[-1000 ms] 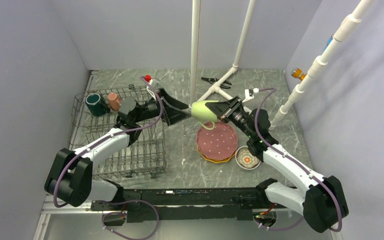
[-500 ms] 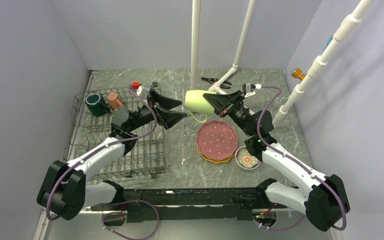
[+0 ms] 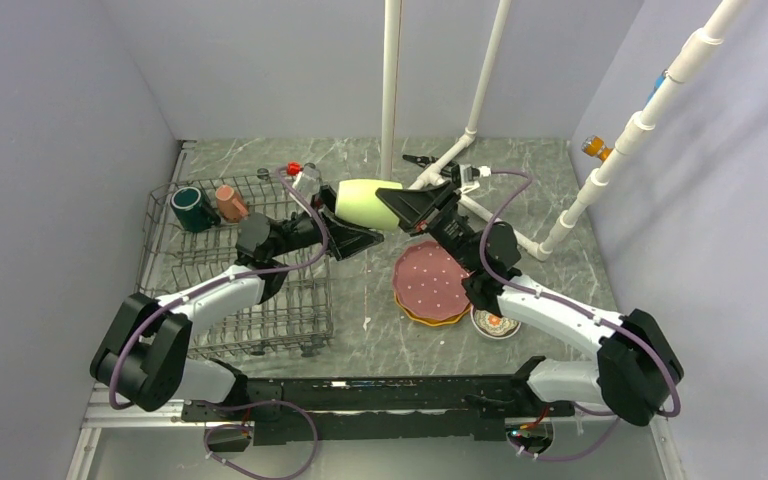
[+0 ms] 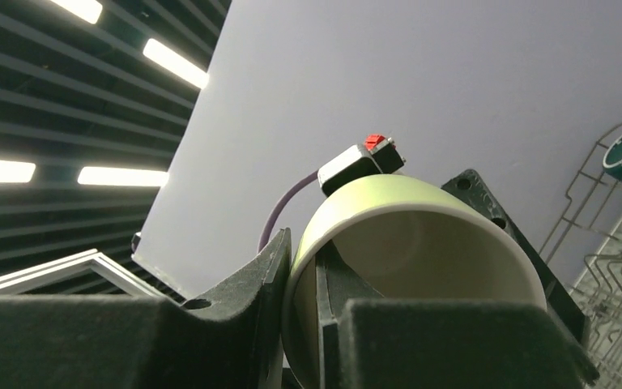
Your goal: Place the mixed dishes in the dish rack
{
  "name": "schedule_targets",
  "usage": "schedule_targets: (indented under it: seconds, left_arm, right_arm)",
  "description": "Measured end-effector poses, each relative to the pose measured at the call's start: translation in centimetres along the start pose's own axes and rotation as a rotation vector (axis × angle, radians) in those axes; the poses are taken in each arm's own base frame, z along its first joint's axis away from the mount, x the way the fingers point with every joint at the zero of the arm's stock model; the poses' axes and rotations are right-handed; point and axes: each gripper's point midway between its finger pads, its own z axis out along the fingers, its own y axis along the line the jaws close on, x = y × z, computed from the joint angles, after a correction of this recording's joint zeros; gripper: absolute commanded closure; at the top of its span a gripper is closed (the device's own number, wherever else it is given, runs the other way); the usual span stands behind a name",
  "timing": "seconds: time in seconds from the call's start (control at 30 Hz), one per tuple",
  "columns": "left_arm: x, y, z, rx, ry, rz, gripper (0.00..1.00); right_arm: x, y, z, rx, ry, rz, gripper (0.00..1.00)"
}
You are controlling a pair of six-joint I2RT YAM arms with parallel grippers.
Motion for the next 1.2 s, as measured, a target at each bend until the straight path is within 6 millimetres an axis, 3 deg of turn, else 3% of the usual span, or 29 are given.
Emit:
schedule_targets:
  seconds: [0.07,0.2,0.27,0.47,0.63,0.73,0.9,1.03,1.1,1.2]
  left_arm:
    - [0.1,-0.2,0.0,0.009,0.005,0.003,0.55]
    - [-0.1,-0.9,0.1,0.041,0.023,0.007,0.89]
    - [-0.4,-1.3,0.3,0.053,0.022,-0.005,0.99]
    - [-0.7,-1.5,0.2,0.051,0.022,0.000,1.00]
    - [-0.7,-1.9,0.0,0.060,0.031,0.016,1.00]
    - [-1.2,-0.7,-0.8,0.019,0.017,0.020,1.00]
    - [-2.0,2.2,-1.9,-0.108,-0.016,0.013,1.00]
    - [-2.3,6.4,-4.0,-0.378,-0.038,0.022,1.00]
    - [-2.6,8.6,-5.8,-0.568,-0.050,0.046,1.00]
    - [-3.7,11.9,-10.2,-0.910,-0.075,0.086,1.00]
  right_arm:
    - [0.1,0.0,0.4,-0.015,-0.005,-0.003,1.00]
    - [0.0,0.3,1.0,-0.036,-0.025,-0.021,1.00]
    - [-0.2,0.6,1.0,-0.052,-0.038,-0.042,1.00]
    - [0.0,1.2,0.9,-0.060,-0.041,-0.075,0.97]
    - [0.0,1.7,0.2,-0.036,-0.057,-0.094,0.46]
    - [-0.5,2.5,-0.7,-0.018,-0.087,-0.123,0.29]
    - [-1.7,1.2,-2.3,0.152,-0.132,-0.181,0.29]
    - [-2.8,-1.5,-3.9,0.373,-0.163,-0.244,0.31]
    - [-3.4,-3.2,-5.2,0.495,-0.173,-0.286,0.31]
    - [-4.2,-5.5,-7.9,0.654,-0.190,-0.344,0.32]
